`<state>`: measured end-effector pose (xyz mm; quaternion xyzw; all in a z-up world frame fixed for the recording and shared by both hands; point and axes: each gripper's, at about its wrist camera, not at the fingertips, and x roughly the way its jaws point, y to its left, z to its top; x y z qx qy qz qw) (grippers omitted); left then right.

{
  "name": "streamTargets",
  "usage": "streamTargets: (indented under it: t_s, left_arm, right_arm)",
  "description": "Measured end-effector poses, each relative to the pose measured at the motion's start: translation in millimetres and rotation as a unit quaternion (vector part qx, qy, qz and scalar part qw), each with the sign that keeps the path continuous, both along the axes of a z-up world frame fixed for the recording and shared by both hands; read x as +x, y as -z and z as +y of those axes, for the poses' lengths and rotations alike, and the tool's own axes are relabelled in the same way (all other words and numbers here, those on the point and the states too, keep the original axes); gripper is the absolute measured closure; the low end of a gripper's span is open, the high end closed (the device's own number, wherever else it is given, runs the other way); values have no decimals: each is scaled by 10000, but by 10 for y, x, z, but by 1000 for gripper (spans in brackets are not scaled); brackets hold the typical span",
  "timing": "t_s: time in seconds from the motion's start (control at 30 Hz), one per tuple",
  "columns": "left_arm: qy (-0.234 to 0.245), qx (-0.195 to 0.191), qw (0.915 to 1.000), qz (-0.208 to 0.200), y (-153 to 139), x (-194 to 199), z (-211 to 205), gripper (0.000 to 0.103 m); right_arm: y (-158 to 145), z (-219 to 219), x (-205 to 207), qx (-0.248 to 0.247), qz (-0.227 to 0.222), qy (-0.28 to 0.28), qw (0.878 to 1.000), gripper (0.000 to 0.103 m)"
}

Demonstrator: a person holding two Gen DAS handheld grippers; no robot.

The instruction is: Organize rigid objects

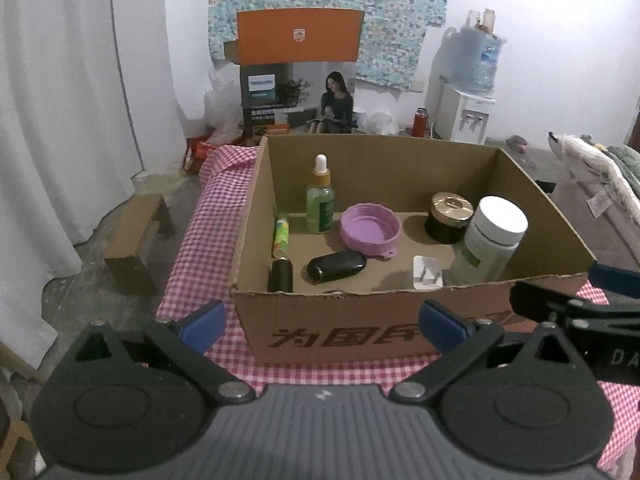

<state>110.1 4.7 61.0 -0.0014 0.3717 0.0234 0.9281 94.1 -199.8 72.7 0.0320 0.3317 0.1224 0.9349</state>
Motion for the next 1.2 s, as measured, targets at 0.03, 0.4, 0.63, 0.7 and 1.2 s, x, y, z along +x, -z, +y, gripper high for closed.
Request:
streamTargets:
  t_s: [0.03,0.4,0.63,0.7,1.2]
  left_arm:
    - [-14,13,10000,-1,-2,1,5,0]
    - [-88,126,9999,-24,-12,21,-7,0]
    - [-154,208,9997,-15,-9,34,8,0]
    - [-151,212,9997,-4,-11,44,22,0]
    - [-133,251,9996,42,6,71,10,0]
  right_arm:
    - [13,23,37,-23,20,3,10000,1]
    - [69,54,136,-157,67,9,9999,1]
    - [80,109,163,-199,93,-10,9998,1]
    - [68,105,144,-212,88,-18,9997,1]
    - [75,73,156,-204,166,-3,9997,1]
